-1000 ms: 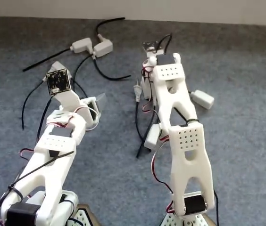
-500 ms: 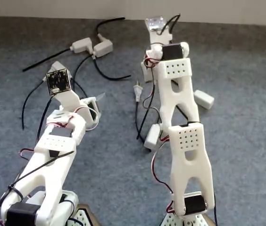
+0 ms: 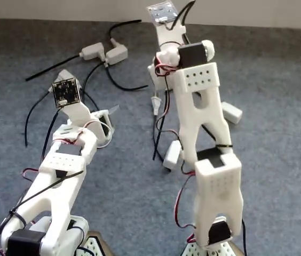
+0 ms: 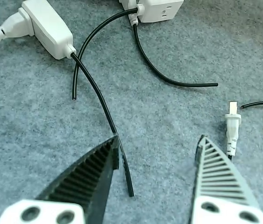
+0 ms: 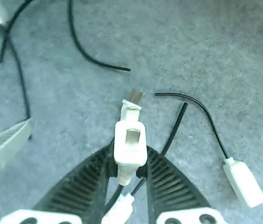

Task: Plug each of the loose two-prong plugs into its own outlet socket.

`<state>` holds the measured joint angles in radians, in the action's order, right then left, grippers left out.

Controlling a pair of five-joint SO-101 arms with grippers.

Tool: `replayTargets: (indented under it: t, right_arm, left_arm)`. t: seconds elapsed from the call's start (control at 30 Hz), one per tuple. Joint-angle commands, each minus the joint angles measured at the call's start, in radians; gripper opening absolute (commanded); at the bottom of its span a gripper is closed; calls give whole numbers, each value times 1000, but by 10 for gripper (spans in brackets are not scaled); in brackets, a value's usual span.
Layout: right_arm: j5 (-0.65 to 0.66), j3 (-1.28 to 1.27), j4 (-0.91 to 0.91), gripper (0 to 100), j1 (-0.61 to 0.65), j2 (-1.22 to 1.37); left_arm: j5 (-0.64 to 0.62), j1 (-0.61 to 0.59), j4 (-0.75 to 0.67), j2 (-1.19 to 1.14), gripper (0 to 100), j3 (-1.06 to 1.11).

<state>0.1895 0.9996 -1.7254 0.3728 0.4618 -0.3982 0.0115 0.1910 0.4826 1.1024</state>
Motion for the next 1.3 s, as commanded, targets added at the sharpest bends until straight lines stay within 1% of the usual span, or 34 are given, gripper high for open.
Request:
replayTargets:
  t: [0.0,0.13,0.23,0.37,0.47,0.6,0.77,0.9,1.03,1.27]
  right_arm:
    - [86,-156,-39,55,41,-266]
    - [209,-366,-36,55,53,-501]
    - [324,-524,-36,55,51,-651]
    - [489,-751,-35,55,53,-834]
    - [588,-892,-35,55,61,-940]
    - [687,-1053,-33,55,68,-1018]
    - [703,-1165,45,55,64,-1032]
    - [701,-1248,114,55,62,-1041]
    - [701,-1305,147,55,62,-1035]
    - [700,-1437,302,55,62,-1032]
  left_arm:
    - [2,62,-20,28,266,-8]
    - [2,122,-28,28,266,-12]
    - [2,130,-94,28,266,10]
    - [2,131,-218,30,266,58]
    - [2,139,-282,35,266,82]
    - [0,213,-292,39,266,76]
    - [-5,303,-287,39,264,5]
    - [-6,325,-287,39,218,-64]
    - [-2,329,-293,39,221,-81]
    - [0,437,-288,41,221,-94]
